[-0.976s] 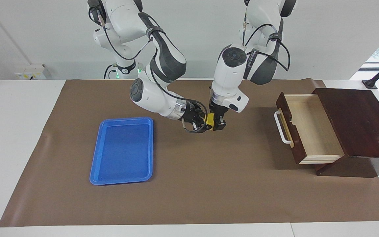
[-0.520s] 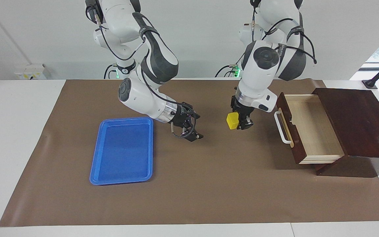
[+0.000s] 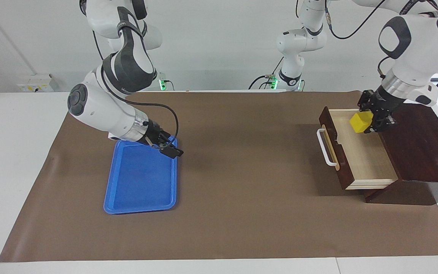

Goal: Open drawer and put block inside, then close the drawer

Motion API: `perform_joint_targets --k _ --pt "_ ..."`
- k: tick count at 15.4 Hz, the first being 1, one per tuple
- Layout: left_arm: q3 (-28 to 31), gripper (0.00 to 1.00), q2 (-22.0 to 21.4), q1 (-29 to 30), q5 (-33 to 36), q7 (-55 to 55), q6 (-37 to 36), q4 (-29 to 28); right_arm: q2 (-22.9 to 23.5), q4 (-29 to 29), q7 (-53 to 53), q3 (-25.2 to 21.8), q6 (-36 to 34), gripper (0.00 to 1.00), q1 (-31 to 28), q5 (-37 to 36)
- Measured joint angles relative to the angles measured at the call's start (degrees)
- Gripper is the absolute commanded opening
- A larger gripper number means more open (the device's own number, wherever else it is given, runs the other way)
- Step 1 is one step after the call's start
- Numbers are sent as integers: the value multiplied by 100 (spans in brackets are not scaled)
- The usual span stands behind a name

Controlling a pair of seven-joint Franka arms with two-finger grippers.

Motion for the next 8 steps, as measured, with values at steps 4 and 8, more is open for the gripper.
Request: perform_joint_targets --k 4,8 --pt "-38 0 -291 148 1 279 667 -926 -187 106 -2422 -5 -235 100 -178 -1347" --pt "-87 0 -612 143 4 340 1240 -1827 -436 122 -4265 -65 -286 100 -399 -2201"
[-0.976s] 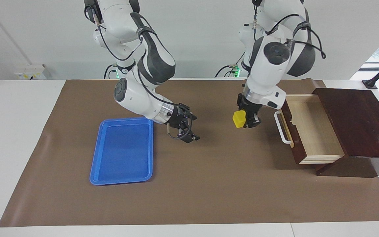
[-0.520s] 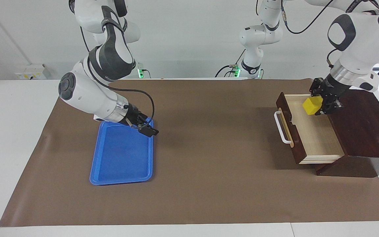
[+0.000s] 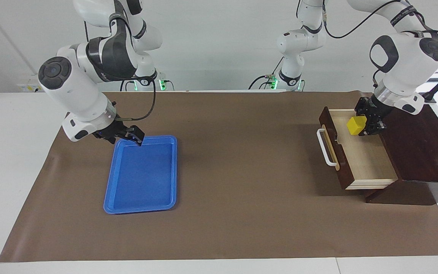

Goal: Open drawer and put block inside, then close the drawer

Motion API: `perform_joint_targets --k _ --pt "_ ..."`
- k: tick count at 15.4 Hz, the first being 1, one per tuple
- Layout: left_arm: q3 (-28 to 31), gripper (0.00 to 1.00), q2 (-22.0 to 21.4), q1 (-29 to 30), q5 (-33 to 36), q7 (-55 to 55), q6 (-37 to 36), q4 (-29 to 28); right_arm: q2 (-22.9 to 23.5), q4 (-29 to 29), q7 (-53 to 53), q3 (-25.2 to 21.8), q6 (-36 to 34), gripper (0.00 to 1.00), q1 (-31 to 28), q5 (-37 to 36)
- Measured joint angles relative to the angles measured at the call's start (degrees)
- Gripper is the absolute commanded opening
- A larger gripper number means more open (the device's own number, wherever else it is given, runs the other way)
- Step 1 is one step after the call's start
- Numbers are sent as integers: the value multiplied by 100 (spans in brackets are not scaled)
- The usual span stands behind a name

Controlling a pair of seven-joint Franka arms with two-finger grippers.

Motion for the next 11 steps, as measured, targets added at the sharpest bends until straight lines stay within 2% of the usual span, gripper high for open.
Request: perform_joint_targets --k 2,3,5,9,11 --pt "2 0 -33 0 0 22 295 -295 -57 3 -494 -25 -19 100 -193 -63" --pt "3 14 -32 0 0 27 482 -435 -81 5 -625 -34 -78 100 -266 -65" --pt "10 100 -31 7 0 64 865 -680 -180 24 -720 -66 -284 100 -315 -83" --pt "29 100 -26 14 0 114 1001 -652 -718 77 -724 -32 -570 100 -262 -608" --pt "-13 100 73 -28 -3 53 442 -49 -1020 71 -724 -9 -798 100 -259 -695"
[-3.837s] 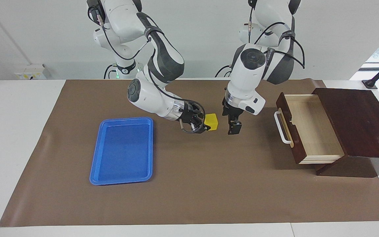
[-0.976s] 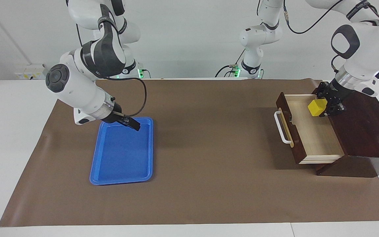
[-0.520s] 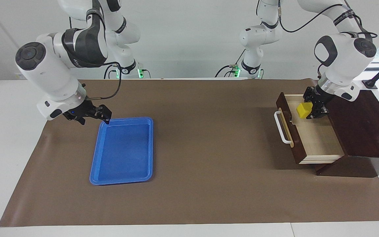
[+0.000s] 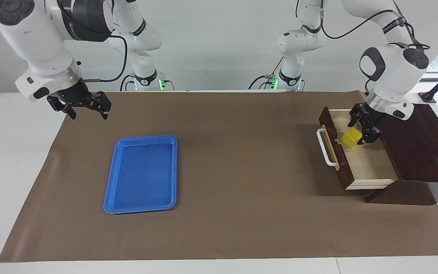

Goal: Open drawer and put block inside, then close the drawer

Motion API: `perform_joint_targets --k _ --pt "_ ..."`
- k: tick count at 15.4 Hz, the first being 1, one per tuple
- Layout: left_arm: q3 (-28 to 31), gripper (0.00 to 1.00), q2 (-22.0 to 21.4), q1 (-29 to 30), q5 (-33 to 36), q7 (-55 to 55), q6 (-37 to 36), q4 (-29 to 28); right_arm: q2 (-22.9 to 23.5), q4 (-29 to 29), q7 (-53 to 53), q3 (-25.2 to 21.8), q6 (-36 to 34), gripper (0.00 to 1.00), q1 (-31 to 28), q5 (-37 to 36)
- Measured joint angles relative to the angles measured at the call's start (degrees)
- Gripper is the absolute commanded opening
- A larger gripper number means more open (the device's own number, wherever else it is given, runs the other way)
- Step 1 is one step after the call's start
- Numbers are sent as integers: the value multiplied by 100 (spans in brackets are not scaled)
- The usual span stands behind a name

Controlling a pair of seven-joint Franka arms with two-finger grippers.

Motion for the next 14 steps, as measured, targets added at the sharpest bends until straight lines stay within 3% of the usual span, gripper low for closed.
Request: perform_joint_targets --k 2,4,7,9,14 --pt "-37 100 196 -305 36 -526 -499 693 -195 -64 -52 7 -151 100 -71 -3" --pt "-72 100 369 -806 262 -1363 -622 914 -304 -315 -192 60 -63 100 -233 -3" --pt "-111 100 575 -1301 597 -2219 -233 512 -426 -963 -225 107 502 100 -320 -1" --pt "-90 100 645 -1323 721 -2319 162 165 -446 -1207 -224 113 698 100 -322 40" --pt "-48 100 643 -1019 883 -1782 361 70 -487 -1149 -224 113 627 100 -332 144"
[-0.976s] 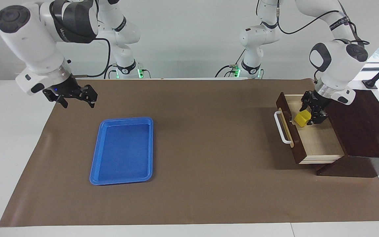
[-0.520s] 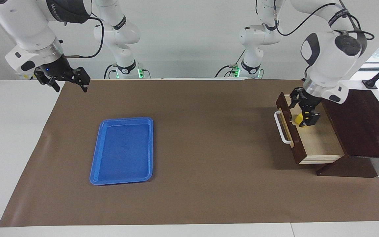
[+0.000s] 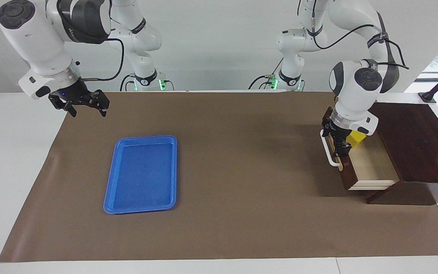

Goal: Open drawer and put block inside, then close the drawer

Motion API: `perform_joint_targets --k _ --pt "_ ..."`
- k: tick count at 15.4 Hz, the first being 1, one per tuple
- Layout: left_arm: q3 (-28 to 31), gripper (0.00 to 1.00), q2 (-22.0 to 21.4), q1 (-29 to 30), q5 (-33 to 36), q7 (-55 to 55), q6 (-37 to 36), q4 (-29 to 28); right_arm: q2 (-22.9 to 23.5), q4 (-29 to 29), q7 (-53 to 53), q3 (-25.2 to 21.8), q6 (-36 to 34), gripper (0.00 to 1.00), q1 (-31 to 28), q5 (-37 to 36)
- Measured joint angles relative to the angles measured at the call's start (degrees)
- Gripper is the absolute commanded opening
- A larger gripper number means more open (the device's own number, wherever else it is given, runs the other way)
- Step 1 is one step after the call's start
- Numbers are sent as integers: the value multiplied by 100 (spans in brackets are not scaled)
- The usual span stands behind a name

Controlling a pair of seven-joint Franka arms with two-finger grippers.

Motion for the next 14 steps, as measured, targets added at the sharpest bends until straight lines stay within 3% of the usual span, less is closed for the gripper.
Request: perform_joint_targets --k 8,12,14 --pt "58 100 -6 1139 114 1668 351 5 -227 14 0 1 -228 100 -17 13" --pt "-2 100 -27 1166 122 2503 242 93 -344 -138 0 27 -265 100 -17 16" --pt "-79 100 -100 1099 87 2974 -298 374 -355 -196 0 40 -265 100 -16 16"
